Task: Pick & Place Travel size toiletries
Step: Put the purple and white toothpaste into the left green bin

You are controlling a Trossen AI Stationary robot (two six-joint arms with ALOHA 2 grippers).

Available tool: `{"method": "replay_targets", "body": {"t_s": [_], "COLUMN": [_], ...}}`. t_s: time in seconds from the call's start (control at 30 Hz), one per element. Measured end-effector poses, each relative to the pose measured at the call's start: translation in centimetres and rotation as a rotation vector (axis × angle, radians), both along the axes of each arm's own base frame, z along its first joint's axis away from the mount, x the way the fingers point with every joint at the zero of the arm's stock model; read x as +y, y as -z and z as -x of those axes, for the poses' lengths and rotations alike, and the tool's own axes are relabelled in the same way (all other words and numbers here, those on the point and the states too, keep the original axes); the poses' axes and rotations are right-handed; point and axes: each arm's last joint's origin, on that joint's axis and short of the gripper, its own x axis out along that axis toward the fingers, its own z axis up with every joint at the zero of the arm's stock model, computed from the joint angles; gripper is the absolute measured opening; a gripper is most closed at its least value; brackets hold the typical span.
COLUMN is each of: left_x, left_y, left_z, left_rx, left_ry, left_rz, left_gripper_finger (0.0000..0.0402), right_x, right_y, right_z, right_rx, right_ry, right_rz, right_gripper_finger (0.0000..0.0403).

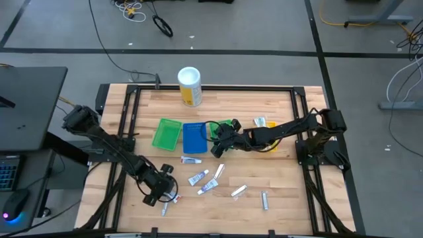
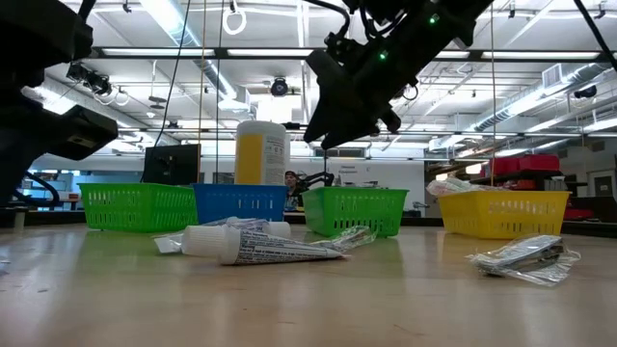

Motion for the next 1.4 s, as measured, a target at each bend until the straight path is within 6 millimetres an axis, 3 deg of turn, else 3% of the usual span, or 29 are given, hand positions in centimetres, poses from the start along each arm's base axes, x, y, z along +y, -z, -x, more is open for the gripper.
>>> {"method": "replay_targets", "body": {"t_s": [0.2,0.33,0.83,1.2,1.4], "left_x": [0.0,-0.1,-0.1,0.4,2.2], "left_y": [1.1,1.7,2.2,0.5,-1.4], "left_z": [-0.1,-0.3,-0.4,0.0,0.7], "left_rx": [0.016,0.028,0.029,-0.013,-0.067], "left_ry": [0.039,0.039,-0.005,-0.098,-0.206], "left_rz": [-0.069,-0.084,-0.115,-0.087,-0.166], "left_gripper_finger": [0.022,0.0218,0.0106,0.0121,0.012], "right_x": [0.0,0.0,0.0,0.0,0.0], "right_y": [0.0,0.0,0.1,0.1,0.1], "right_z": [0.0,0.0,0.0,0.0,0.0], "right_rx": [0.001,0.002,0.003,0.003,0.003], "right_ry": [0.0,0.0,-0.001,-0.001,-0.003], "right_rz": [0.0,0.0,-0.001,-0.001,-0.003], "right_gripper_finger": [0.0204,0.0204,0.0204,0.0204,0.0204]}}
